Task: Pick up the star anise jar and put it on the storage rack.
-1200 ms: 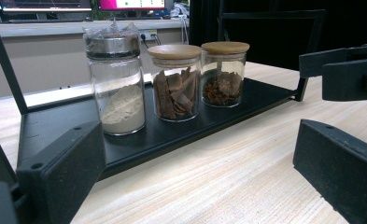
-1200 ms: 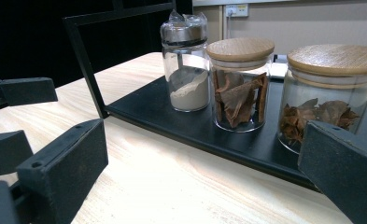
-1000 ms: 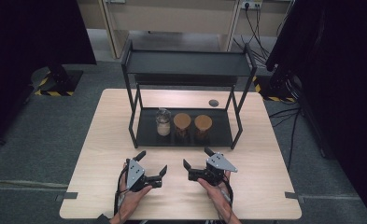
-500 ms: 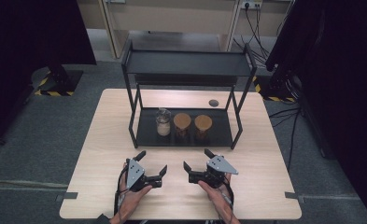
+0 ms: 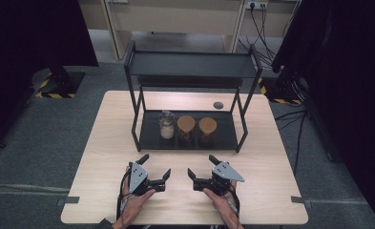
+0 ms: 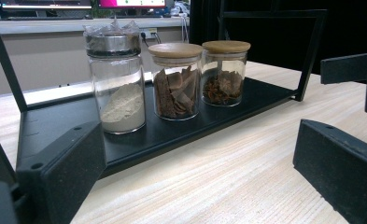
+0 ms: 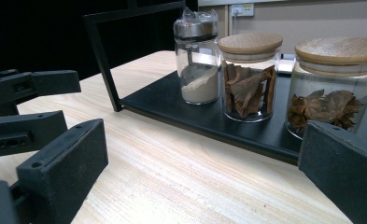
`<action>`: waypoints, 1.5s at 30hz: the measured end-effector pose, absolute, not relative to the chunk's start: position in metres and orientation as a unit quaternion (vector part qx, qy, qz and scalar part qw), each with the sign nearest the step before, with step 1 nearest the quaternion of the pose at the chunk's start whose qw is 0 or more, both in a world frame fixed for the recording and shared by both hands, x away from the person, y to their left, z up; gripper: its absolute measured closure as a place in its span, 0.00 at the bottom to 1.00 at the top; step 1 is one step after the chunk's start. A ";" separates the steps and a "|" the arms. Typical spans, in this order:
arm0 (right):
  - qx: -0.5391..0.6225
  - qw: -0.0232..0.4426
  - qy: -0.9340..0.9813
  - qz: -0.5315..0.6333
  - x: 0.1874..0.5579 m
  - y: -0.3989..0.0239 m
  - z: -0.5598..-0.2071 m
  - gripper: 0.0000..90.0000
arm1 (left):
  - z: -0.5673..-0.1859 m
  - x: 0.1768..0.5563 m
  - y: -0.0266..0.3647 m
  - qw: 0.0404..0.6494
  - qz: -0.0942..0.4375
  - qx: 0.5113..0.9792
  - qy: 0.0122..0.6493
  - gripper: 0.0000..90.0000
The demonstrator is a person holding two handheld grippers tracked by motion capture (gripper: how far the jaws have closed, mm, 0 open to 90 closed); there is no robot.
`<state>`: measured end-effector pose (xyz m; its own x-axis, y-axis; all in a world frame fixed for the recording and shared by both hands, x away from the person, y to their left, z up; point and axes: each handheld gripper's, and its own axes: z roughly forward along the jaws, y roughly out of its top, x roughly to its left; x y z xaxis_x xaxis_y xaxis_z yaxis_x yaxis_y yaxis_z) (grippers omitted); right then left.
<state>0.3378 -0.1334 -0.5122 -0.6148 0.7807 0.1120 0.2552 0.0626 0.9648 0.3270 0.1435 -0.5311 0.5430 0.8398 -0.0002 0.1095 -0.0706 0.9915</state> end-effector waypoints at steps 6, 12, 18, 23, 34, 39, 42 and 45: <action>0.373 0.230 0.692 0.574 0.335 -0.134 -0.512 0.02 | -0.531 0.327 0.144 0.580 0.315 0.661 0.359 0.02; 0.372 0.230 0.692 0.575 0.331 -0.135 -0.511 0.02 | -0.531 0.327 0.143 0.580 0.316 0.660 0.358 0.02; 0.372 0.227 0.693 0.575 0.327 -0.135 -0.513 0.02 | -0.531 0.327 0.143 0.581 0.315 0.660 0.357 0.02; 0.370 0.225 0.694 0.575 0.325 -0.135 -0.514 0.02 | -0.531 0.327 0.143 0.581 0.316 0.660 0.357 0.02; 0.369 0.222 0.695 0.577 0.319 -0.135 -0.515 0.02 | -0.531 0.327 0.143 0.581 0.315 0.660 0.357 0.02; 0.369 0.221 0.694 0.578 0.316 -0.136 -0.515 0.02 | -0.531 0.327 0.143 0.581 0.316 0.660 0.356 0.02; 0.370 0.221 0.693 0.578 0.316 -0.137 -0.515 0.02 | -0.531 0.327 0.143 0.581 0.316 0.660 0.357 0.02; 0.371 0.221 0.692 0.579 0.315 -0.138 -0.515 0.02 | -0.531 0.327 0.143 0.581 0.316 0.660 0.357 0.02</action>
